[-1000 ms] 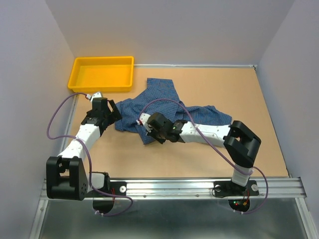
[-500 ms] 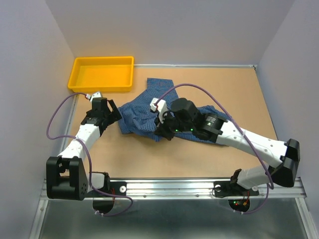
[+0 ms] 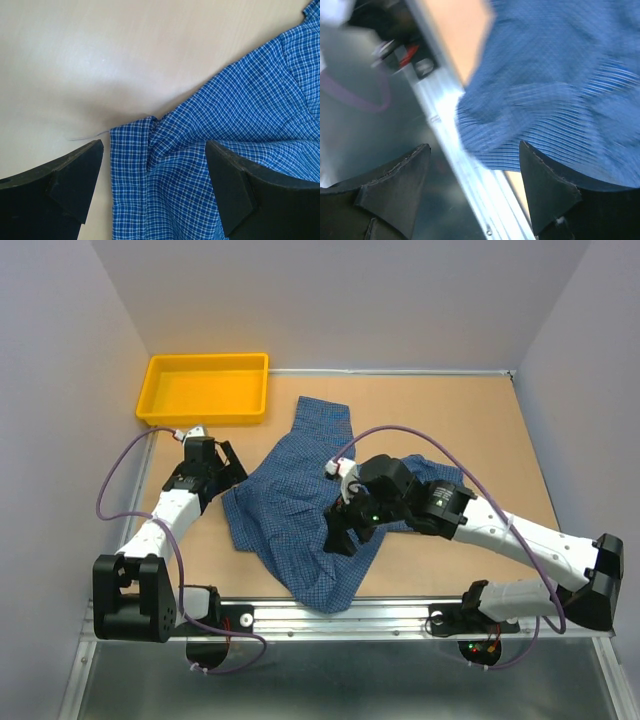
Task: Fold and stack the long sleeve shirts
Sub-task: Flatten the shirt out
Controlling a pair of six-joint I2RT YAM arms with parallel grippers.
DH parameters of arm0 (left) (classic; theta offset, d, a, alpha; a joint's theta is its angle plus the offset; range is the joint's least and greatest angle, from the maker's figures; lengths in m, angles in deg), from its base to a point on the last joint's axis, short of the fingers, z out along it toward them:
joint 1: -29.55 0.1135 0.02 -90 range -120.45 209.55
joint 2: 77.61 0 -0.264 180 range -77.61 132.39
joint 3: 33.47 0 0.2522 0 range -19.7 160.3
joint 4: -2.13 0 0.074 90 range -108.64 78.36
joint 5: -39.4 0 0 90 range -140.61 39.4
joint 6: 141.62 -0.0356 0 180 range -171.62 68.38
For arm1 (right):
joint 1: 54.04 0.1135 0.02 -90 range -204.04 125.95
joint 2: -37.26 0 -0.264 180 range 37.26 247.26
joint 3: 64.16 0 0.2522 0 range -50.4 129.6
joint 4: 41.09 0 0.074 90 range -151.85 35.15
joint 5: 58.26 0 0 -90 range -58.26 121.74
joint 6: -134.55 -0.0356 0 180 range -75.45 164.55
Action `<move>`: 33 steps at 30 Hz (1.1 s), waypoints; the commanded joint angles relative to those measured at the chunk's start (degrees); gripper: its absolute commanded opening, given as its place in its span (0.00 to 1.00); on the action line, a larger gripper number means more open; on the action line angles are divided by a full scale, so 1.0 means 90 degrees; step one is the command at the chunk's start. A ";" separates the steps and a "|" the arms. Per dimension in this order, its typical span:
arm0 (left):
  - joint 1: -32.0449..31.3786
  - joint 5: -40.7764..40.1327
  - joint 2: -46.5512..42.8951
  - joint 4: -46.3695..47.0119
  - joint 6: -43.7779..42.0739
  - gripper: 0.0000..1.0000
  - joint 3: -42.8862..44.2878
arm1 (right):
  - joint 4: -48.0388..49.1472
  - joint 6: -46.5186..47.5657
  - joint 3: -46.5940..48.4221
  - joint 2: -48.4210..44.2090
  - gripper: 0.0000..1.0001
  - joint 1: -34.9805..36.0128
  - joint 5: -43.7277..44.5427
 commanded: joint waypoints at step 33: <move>-0.0053 0.0831 0.2961 0.0013 0.0626 0.91 0.2272 | 0.3582 -0.1956 0.0092 0.4202 0.71 -0.6395 0.2554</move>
